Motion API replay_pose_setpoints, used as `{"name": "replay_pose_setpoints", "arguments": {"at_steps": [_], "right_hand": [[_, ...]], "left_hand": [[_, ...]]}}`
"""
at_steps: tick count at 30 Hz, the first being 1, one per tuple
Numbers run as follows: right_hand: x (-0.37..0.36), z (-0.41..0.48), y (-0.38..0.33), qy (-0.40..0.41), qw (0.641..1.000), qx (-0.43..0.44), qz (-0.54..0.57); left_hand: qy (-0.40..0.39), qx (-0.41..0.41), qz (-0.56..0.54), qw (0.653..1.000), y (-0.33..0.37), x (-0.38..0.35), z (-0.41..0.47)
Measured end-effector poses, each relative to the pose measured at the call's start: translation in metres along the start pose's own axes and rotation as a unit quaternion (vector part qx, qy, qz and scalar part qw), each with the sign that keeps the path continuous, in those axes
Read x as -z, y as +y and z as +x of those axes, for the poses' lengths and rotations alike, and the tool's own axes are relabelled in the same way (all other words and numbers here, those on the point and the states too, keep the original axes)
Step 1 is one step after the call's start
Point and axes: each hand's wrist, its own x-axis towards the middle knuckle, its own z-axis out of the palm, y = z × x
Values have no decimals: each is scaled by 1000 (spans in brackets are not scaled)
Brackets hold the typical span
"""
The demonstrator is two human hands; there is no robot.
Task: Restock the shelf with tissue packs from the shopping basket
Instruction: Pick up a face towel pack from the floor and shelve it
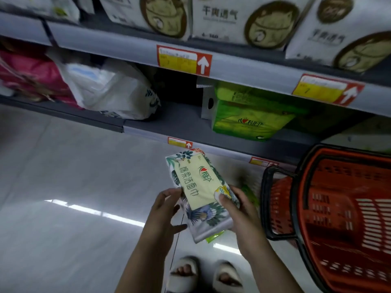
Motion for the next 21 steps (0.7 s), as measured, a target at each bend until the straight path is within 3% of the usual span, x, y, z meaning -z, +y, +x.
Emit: {"name": "replay_pose_setpoints", "arguments": {"at_steps": [9,17,21], "right_hand": [[-19,-68,-121,-75,993,68,-59],[-30,-135,-236,-159,971,143,-107],[-47,-166,-293,-139,970,173,-100]], "left_hand": [[-82,50,-83,992,84,6,-84],[-91,-21,-102,990,176,8,-165],[-129,-64,-93,985,226,4,-204]]}}
